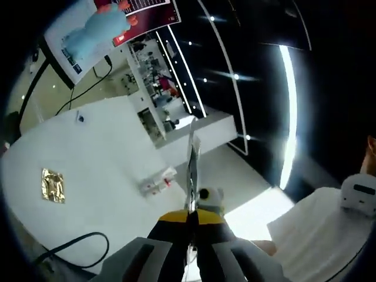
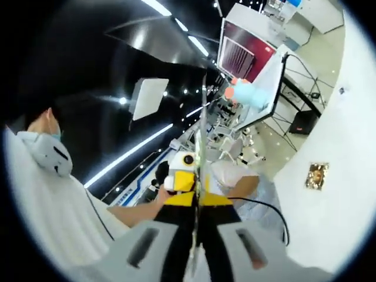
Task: Arrange the skincare products in the storage area until every visible bottle or jar stands upright without overlapping.
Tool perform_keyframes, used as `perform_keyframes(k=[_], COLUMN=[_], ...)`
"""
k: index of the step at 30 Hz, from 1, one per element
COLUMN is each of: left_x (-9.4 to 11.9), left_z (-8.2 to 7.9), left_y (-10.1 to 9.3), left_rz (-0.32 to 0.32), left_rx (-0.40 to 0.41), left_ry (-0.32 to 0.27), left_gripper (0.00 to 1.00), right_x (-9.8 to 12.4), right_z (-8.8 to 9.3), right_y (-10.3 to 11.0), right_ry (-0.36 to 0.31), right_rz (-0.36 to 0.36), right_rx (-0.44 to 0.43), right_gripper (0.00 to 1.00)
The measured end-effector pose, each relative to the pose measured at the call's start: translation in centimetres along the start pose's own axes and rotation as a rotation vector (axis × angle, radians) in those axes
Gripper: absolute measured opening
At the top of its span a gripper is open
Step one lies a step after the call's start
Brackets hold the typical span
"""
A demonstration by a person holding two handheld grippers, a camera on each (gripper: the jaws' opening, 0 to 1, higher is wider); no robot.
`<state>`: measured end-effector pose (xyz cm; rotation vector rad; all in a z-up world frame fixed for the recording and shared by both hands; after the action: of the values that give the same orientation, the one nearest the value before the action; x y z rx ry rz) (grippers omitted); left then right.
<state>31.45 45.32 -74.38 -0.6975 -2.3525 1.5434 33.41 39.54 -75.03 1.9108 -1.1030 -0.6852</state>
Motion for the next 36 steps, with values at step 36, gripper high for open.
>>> perform_keyframes(k=[36], left_x=[-11.3], left_z=[0.4], left_y=[-2.3], left_rz=[0.218], left_rx=[-0.016], left_ry=[0.069], left_gripper=[0.02], right_x=[10.0], right_z=[3.8], right_y=[2.6], right_ry=[-0.224], right_rz=[0.245], right_rx=[0.088], right_gripper=[0.01])
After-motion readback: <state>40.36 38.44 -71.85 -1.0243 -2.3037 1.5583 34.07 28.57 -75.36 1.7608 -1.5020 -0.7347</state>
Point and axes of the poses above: the point that each gripper's makers call its tool centre point, and the gripper's own axes: x roughly backward along the fingers, y roughly to its left, z roughly out of its underside, the point moved 3 cm from there along x, roughly backward along the fingers
